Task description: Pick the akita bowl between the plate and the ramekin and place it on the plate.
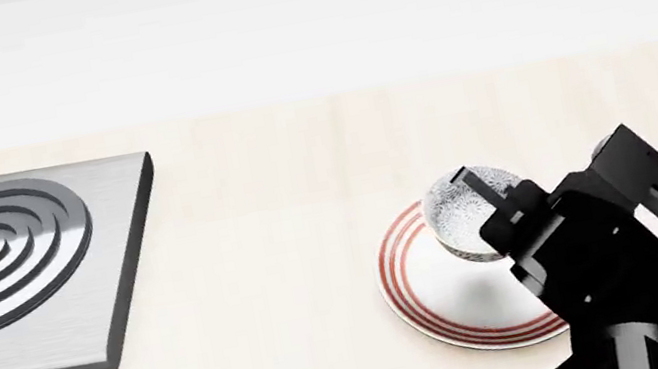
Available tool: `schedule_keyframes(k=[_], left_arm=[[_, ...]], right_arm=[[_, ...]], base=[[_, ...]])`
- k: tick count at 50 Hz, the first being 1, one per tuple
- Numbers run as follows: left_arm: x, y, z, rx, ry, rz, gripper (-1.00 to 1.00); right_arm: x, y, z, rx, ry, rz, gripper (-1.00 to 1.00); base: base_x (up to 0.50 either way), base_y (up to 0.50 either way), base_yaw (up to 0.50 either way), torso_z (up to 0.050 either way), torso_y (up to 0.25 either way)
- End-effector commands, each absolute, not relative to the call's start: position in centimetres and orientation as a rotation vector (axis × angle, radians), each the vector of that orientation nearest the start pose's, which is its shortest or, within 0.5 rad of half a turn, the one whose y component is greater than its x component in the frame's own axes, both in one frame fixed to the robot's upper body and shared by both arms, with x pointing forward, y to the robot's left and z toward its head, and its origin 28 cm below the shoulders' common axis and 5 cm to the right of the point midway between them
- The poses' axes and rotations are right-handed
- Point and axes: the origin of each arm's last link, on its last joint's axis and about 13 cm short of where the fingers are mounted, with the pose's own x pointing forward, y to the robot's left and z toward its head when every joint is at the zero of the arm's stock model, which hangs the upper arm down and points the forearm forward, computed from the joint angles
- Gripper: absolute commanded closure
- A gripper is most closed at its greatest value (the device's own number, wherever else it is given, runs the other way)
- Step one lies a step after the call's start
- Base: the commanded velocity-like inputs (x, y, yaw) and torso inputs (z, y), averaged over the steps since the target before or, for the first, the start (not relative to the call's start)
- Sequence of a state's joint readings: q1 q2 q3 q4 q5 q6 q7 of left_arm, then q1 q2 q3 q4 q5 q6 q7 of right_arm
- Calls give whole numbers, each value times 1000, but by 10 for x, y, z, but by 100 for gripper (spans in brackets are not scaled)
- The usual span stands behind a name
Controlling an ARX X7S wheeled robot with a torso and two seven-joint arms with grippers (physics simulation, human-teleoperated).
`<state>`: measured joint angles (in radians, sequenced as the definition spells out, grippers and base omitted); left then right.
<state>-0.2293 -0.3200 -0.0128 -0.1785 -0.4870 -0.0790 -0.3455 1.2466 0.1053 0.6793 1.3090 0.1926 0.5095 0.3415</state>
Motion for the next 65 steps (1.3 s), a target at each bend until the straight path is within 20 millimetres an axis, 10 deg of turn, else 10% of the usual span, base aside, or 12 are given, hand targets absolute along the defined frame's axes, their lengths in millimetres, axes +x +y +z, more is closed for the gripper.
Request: schedule_keyframes(k=[1,37,38,65], left_arm=[[259,292,40,-175,40,399,-100],[260,292,40,-174,38,400,-100],[260,292,40,-174,38,400,-100],[260,292,40,-175,39,401,-100]], right_arm=[[407,-125,136,825,615,-399,100],[402,-126,126,769,642,-393,100],[402,-126,125,767,642,-394,-100],[406,-131,132,686,571,-359,-100]], base=[[0,0,0,0,0],[0,0,0,0,1],[0,0,0,0,0],[0,0,0,0,0]])
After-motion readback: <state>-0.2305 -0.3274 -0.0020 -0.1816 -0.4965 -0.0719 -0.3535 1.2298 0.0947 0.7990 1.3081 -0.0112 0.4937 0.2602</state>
